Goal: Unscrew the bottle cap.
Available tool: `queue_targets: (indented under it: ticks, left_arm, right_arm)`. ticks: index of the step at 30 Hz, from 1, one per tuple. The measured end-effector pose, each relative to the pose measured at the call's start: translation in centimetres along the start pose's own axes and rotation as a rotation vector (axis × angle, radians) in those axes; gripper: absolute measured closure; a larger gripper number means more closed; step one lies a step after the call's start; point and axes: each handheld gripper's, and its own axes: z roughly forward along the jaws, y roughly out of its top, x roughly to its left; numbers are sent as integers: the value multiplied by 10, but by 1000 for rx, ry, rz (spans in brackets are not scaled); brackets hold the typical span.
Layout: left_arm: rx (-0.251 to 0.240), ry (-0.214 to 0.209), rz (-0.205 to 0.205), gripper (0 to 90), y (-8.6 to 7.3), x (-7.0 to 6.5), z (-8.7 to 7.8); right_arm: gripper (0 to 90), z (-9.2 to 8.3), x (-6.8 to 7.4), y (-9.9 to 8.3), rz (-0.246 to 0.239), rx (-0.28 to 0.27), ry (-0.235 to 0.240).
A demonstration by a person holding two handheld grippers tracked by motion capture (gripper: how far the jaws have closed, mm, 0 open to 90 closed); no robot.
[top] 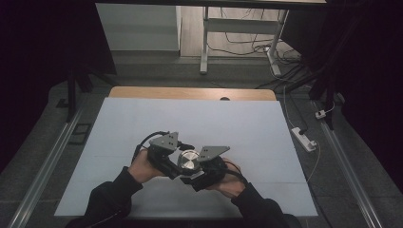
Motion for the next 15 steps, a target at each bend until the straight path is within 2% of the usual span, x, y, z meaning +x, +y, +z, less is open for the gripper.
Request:
queue_targets:
  ticks: [2,8,10,13,15]
  left_arm:
    - [-8,35,-33,204,0,-1,3]
    - [-7,183,-109,204,6,-9,13]
    - [-21,186,-128,202,7,-9,14]
    - [-55,148,-153,157,7,-4,8]
    - [-86,124,-153,120,7,-2,-1]
  right_arm:
    - [146,0,-3,-1,15,2,-23]
    - [146,0,-9,-3,64,2,-95]
    - [146,-1,-10,-3,72,-3,-106]
    - [146,-3,-10,-2,78,-18,-117]
    - [146,-4,-11,-2,77,-26,-110]
